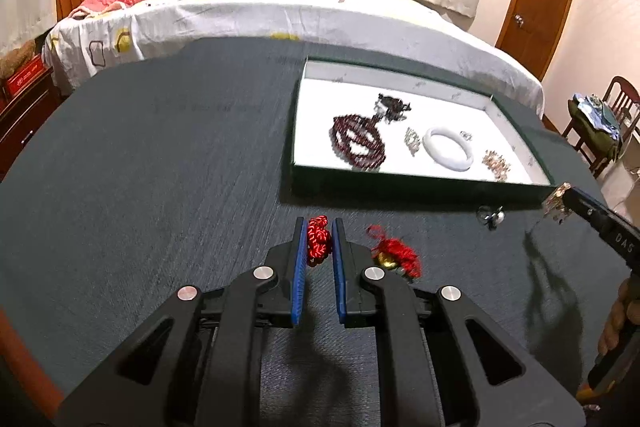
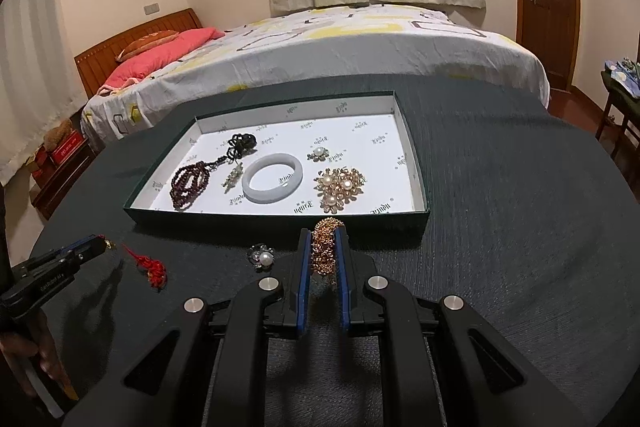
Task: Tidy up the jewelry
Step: 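Carry the gold chain and red tassel into the tray and open both tools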
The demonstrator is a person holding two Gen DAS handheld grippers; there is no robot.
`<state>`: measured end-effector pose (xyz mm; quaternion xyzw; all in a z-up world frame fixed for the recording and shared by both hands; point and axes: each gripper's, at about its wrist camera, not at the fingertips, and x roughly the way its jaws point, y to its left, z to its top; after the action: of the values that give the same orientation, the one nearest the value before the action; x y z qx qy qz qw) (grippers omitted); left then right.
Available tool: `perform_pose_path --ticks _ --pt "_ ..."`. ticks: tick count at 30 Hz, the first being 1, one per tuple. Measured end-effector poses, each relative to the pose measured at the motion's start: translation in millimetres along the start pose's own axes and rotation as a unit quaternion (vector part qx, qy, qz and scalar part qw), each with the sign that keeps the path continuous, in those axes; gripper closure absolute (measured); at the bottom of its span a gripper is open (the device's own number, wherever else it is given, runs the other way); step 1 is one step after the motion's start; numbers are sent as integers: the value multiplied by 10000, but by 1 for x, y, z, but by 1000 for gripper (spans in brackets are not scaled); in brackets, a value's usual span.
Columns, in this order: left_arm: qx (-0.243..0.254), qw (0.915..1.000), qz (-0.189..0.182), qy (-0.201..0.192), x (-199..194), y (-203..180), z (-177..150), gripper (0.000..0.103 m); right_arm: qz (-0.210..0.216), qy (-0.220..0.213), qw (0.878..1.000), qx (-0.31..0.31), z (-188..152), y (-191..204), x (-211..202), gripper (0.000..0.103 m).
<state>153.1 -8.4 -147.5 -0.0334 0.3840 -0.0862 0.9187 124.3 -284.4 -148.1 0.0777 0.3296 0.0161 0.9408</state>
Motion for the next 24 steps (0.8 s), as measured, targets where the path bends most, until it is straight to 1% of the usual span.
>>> perform_pose_path --ticks 5,9,13,19,24 --pt "40 9996 -141 -236 -13 -10 13 91 22 -180 9998 -18 8 2 -12 91" --pt "121 9983 -358 -445 -21 -26 29 91 61 -403 9991 -100 23 7 -21 91" --pt "201 9962 -549 -653 -21 -42 47 91 92 -631 9978 -195 39 12 -26 91" --pt "371 9916 -809 -935 -5 -72 84 91 100 -909 9953 -331 67 16 -17 91" --pt "517 9894 -852 -1054 25 -97 111 91 67 -1074 9933 -413 90 14 4 91"
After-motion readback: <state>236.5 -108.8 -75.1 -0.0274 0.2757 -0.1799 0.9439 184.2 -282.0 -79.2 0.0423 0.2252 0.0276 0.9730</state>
